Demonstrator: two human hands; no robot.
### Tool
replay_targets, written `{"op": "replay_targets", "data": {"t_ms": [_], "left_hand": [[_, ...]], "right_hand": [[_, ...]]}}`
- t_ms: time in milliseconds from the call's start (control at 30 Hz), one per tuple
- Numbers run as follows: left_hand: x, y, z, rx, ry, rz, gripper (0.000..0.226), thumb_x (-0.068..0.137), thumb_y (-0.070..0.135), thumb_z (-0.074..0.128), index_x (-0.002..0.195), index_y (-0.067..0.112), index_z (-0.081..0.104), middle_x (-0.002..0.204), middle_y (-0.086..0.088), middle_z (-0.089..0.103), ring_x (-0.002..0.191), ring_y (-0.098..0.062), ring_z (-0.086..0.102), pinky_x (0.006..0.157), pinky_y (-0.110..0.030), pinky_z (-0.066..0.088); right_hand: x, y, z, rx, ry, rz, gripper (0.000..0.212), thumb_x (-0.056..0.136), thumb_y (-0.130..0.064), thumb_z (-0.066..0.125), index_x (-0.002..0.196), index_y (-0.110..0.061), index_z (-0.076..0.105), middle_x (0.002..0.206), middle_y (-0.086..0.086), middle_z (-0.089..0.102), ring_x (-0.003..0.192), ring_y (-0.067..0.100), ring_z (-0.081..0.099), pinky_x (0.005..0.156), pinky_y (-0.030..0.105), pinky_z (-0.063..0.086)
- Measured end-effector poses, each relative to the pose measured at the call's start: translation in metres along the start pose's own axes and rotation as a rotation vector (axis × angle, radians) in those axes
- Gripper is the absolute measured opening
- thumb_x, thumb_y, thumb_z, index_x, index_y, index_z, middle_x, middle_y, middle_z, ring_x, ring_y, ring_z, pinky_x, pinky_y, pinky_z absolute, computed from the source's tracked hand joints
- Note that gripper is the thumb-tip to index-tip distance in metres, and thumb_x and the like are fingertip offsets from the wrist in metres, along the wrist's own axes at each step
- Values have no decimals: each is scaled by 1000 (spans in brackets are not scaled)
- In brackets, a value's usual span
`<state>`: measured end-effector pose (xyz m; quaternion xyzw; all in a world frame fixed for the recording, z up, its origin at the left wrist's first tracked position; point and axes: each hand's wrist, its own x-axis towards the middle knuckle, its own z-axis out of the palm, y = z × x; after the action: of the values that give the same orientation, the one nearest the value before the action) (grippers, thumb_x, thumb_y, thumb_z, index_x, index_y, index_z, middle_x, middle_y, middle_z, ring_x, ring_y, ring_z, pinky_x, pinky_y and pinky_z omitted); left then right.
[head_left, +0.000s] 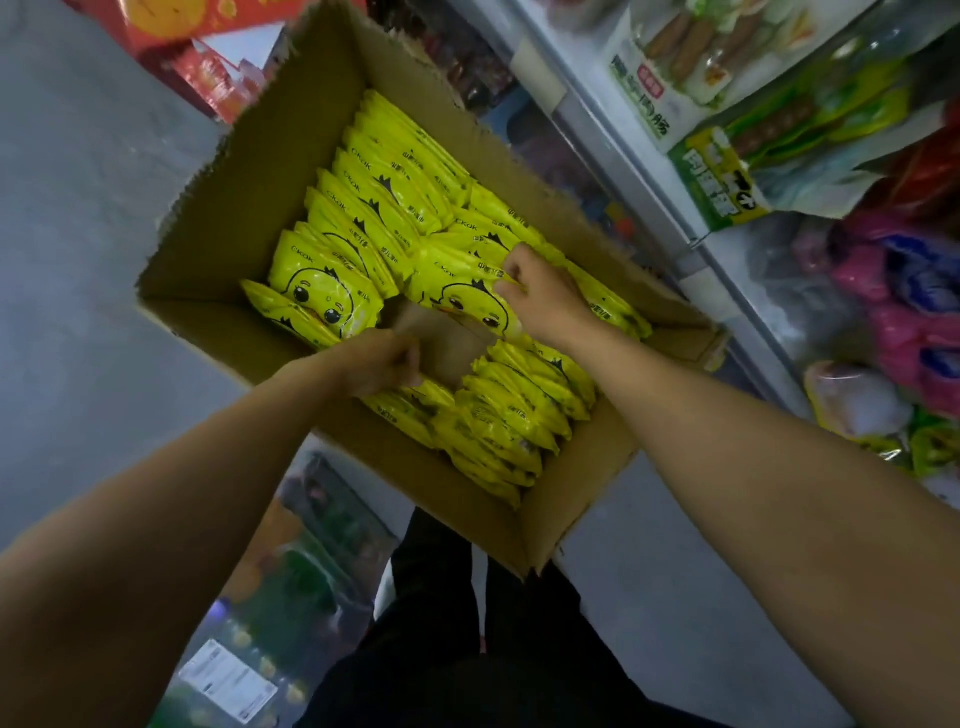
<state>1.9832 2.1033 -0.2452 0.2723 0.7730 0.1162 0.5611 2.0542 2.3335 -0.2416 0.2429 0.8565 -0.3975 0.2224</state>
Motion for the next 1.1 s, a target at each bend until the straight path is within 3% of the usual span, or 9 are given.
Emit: {"op": "replay_targets", "data": {"t_ms": [167, 300, 400, 567, 733, 800, 867, 967, 1100], "left_hand": [[-33, 41, -28, -38, 127, 99, 13, 94, 29, 58, 91, 19, 50, 92, -5, 59, 88, -22, 54, 72, -31, 40], [-62, 82, -45, -43, 196, 136, 19, 98, 31, 52, 100, 12, 51, 89, -8, 58, 79, -21, 51, 64, -27, 36], [-85, 116, -51, -29, 225, 147, 22, 99, 32, 47, 101, 10, 50, 79, -1, 52, 72, -16, 46, 59, -28, 33], [-120, 163, -45, -10, 229, 159, 35, 99, 40, 44, 111, 9, 52, 108, -7, 55, 98, -21, 47, 79, -30, 34], [-165, 206, -30, -28, 91, 94, 87, 54, 90, 56, 118, 31, 54, 132, 5, 46, 126, -20, 42, 106, -46, 35], [-183, 234, -18, -11, 34, 110, 98, 54, 82, 68, 134, 30, 46, 138, 11, 41, 133, -18, 38, 111, -44, 31], [-200, 267, -2, -57, -34, 167, 96, 53, 66, 80, 135, 28, 47, 138, 6, 51, 126, -19, 50, 107, -45, 40], [-226, 321, 34, -193, -129, 290, 64, 67, 27, 84, 123, 20, 55, 118, -7, 68, 105, -28, 67, 87, -43, 55], [-257, 400, 85, -150, -29, 403, 41, 78, 8, 75, 115, 16, 59, 110, -8, 71, 100, -25, 69, 86, -45, 56]], "right_hand": [[-34, -1, -47, 182, 149, 18, 22, 99, -23, 54, 114, -7, 53, 107, 5, 54, 99, 19, 50, 85, 32, 41], [-74, -6, -79, 378, 217, 74, 23, 98, -30, 59, 116, -16, 57, 115, 3, 63, 106, 15, 58, 95, 32, 45], [-114, -11, -96, 591, 302, 120, 24, 87, -37, 72, 104, -22, 63, 99, -7, 69, 92, 8, 64, 89, 30, 51], [-180, -14, -118, 816, 421, 132, 29, 78, -30, 82, 98, -22, 62, 92, -14, 70, 81, 3, 67, 66, 17, 50], [-245, -8, -147, 927, 528, 71, 29, 76, -24, 83, 100, -20, 66, 97, 1, 75, 80, 13, 72, 68, 27, 55], [-277, -4, -162, 949, 562, 33, 28, 77, -22, 83, 100, -19, 66, 95, 0, 75, 79, 14, 72, 70, 29, 57], [-315, 3, -176, 958, 593, -13, 30, 78, -21, 82, 103, -18, 66, 93, -2, 75, 77, 11, 72, 69, 29, 57], [-380, 22, -198, 966, 630, -92, 31, 80, -18, 80, 108, -15, 65, 90, -3, 74, 69, 5, 71, 62, 24, 56], [-470, 60, -228, 952, 695, -171, 34, 77, -19, 82, 107, -14, 67, 97, 5, 76, 83, 23, 73, 75, 44, 59]]}}
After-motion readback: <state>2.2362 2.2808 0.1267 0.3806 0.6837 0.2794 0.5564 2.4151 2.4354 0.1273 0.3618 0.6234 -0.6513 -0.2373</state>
